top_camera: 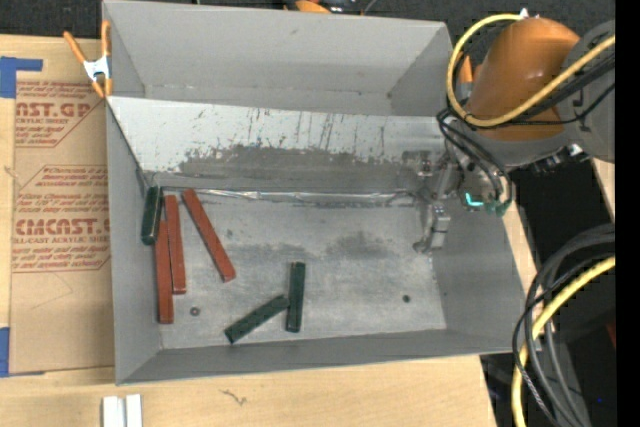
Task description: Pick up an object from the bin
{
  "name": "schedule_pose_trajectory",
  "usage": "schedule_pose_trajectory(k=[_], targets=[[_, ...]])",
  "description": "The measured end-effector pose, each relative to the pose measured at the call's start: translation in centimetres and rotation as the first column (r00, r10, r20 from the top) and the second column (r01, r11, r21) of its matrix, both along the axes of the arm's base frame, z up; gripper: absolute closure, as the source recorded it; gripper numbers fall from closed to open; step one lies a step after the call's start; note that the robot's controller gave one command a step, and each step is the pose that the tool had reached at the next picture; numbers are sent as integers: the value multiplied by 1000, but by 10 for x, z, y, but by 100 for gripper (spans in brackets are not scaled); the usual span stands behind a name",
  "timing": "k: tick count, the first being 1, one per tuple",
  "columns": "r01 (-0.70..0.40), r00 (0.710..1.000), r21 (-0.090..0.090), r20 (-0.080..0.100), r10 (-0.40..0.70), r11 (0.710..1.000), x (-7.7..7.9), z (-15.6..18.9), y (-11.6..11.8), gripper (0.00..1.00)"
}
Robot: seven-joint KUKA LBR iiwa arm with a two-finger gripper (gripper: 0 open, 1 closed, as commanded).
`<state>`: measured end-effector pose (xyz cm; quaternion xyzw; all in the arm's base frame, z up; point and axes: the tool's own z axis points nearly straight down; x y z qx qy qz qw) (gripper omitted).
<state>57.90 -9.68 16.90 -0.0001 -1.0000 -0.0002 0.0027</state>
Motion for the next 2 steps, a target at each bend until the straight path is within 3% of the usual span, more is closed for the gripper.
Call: schedule_pose_trajectory(k=[1, 2], targets=[[-224, 975, 3, 2, 224, 975, -17, -77, 56, 0], [-380, 925, 4, 4, 380, 925, -56, -100, 141, 0]])
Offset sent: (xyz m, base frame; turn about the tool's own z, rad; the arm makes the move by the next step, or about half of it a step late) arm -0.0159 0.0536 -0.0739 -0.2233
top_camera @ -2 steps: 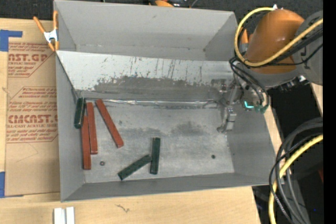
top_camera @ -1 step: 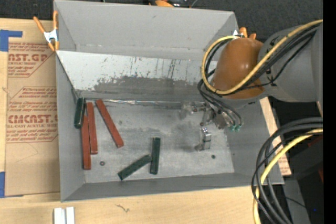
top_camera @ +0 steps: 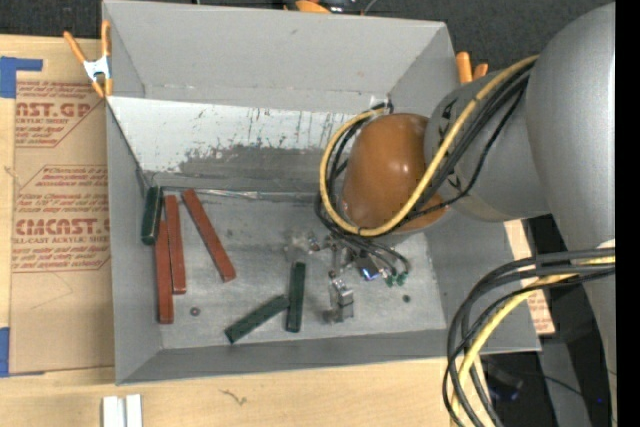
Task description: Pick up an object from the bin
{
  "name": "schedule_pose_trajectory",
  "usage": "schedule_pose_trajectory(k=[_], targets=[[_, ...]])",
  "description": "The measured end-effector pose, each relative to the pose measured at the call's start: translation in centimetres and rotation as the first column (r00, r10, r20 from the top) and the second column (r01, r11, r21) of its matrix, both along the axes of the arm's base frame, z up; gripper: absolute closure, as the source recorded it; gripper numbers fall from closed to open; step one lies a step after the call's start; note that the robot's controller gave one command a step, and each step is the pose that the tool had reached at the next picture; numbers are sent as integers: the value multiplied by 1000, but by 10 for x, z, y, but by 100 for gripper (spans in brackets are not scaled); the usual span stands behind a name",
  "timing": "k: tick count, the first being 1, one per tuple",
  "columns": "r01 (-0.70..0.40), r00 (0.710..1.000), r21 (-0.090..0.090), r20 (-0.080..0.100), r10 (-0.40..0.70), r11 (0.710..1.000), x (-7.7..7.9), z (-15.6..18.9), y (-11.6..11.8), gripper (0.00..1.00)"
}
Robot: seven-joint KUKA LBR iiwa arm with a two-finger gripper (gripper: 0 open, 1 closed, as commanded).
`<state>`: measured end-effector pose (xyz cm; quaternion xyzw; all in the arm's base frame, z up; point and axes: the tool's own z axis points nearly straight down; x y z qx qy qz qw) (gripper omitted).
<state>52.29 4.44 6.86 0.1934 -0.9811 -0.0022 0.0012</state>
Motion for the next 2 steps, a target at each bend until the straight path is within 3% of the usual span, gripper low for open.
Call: schedule_pose_trajectory(k=[1, 2], targets=[[5, 1000, -3, 3, -5, 1000, 1, 1, -3, 100], [5, 1000, -3, 3, -5, 1000, 1, 1, -4, 0]])
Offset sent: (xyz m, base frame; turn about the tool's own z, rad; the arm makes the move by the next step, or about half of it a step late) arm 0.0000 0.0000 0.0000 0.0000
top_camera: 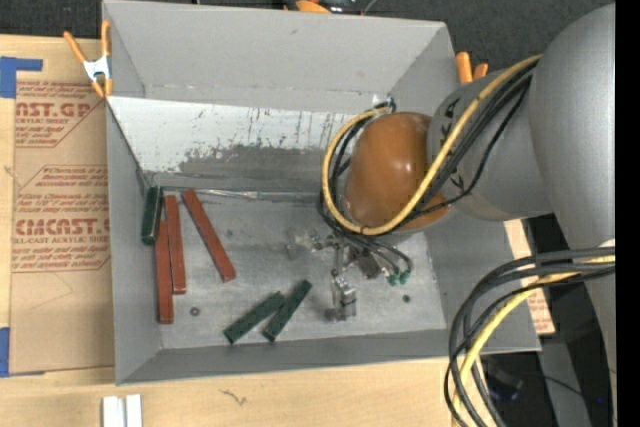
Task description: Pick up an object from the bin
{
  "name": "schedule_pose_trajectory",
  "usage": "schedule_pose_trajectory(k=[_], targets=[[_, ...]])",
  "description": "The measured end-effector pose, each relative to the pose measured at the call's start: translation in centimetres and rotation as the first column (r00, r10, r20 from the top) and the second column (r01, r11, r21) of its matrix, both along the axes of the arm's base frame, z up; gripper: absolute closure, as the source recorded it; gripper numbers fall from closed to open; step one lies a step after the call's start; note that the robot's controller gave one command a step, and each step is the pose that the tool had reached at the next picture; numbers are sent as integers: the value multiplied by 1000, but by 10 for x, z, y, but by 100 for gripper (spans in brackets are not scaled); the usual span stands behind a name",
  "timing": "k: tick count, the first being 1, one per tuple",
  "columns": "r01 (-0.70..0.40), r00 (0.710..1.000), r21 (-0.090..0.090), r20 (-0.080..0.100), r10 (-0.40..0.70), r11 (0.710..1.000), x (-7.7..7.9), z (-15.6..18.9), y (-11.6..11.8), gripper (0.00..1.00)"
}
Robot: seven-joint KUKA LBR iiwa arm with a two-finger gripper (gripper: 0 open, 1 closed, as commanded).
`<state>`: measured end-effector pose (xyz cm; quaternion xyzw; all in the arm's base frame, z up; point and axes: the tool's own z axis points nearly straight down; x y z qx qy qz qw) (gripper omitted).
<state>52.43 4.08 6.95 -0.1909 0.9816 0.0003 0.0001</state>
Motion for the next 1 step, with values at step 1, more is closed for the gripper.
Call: schedule_pose_trajectory(k=[1], targets=[[-27, 1000, 4, 3, 27, 1000, -32, 4, 66, 0]])
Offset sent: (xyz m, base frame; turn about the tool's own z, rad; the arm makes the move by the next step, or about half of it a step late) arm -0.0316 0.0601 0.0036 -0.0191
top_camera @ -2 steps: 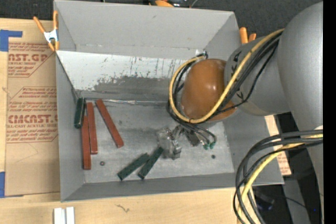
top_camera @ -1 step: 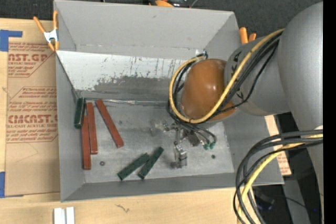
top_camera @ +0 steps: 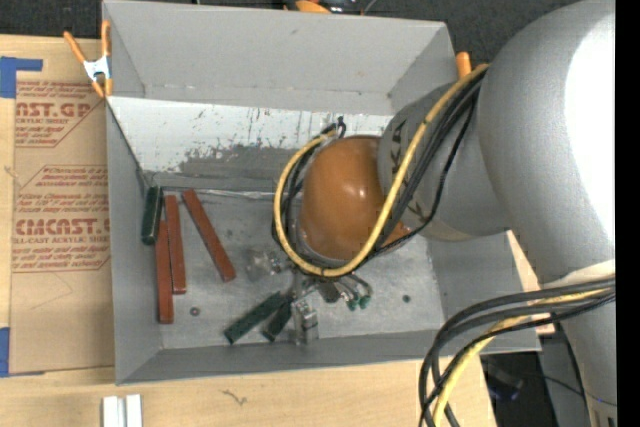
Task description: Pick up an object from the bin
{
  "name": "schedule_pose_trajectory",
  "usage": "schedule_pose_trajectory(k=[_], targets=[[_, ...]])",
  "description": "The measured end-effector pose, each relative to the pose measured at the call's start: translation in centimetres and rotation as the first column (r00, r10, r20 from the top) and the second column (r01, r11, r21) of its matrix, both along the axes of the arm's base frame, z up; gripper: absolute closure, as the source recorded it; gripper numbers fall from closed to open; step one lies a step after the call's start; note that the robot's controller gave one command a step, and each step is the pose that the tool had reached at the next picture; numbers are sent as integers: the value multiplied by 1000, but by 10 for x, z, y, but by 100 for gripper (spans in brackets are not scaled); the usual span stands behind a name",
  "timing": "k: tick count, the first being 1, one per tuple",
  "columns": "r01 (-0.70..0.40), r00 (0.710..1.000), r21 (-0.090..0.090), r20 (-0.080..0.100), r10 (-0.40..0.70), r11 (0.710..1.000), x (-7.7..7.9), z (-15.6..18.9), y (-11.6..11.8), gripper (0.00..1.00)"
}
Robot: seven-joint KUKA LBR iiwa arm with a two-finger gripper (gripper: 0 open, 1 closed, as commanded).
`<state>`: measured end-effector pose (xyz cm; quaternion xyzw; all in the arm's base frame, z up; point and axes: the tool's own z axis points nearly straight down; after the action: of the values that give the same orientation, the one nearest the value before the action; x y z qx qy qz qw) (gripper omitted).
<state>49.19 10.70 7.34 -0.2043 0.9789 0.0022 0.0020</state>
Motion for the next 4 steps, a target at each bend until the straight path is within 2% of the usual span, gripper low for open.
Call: schedule_pose_trajectory(k=[1, 2, 3, 4], targets=[[5, 1000, -1, 12, -5, 1000, -7, -2, -32, 0], [2, 1000, -4, -1, -2, 1000, -10, -3, -31, 100], [85, 996, -3, 4, -85, 996, 8, 133, -13, 100], [-23, 1000, -6, -10, 23, 1000, -11, 55, 0, 100]])
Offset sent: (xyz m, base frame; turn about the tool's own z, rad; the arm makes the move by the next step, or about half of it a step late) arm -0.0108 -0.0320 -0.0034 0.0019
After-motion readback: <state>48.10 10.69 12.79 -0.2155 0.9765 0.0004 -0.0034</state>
